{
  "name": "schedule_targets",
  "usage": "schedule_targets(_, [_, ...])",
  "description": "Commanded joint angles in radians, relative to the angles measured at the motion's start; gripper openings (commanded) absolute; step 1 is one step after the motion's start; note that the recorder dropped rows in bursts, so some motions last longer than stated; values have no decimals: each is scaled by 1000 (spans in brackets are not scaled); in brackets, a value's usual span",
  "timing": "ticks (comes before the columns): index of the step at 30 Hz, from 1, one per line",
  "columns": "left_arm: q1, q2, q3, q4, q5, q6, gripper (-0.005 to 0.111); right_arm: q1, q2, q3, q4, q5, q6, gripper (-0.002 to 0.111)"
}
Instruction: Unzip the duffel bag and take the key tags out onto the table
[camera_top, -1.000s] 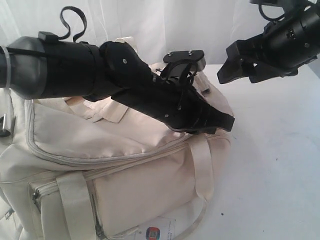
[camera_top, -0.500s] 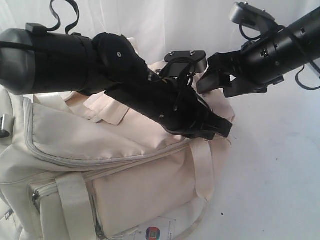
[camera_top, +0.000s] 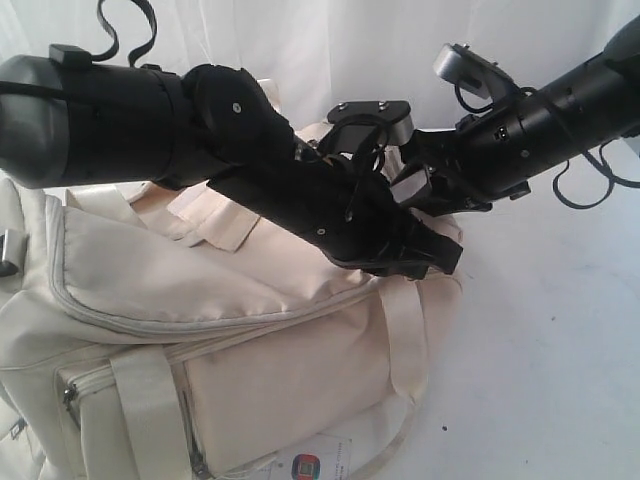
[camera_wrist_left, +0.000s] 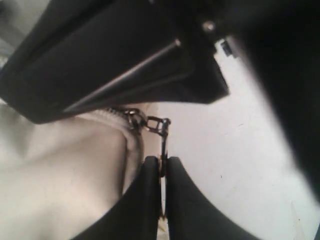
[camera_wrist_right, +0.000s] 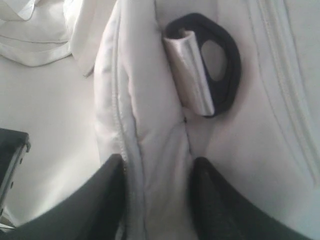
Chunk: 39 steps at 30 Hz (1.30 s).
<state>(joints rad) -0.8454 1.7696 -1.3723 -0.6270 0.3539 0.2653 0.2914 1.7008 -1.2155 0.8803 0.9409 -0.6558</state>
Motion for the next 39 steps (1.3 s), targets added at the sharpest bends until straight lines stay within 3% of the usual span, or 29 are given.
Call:
schedule_targets(1, [-6, -17, -3, -15, 38, 23, 0, 7, 1, -1, 27, 2, -17, 19])
schedule_targets(4, [-6, -17, -3, -15, 40, 23, 0, 7, 1, -10, 8, -39, -19, 0])
schedule_targets(12, [-6, -17, -3, -15, 104, 25, 0, 7, -1, -10, -29, -150, -21, 0])
schedule_targets(26, [-4, -63, -2, 72, 274, 19, 0, -25, -12, -10, -47, -148, 4, 0])
schedule_targets(35, [-4, -141, -2, 339, 445, -161, 0, -25, -11, -10, -47, -135, 4, 0])
schedule_targets(39, [-4, -179, 0, 375, 533, -162, 0, -25, -11, -10, -47, -131, 4, 0])
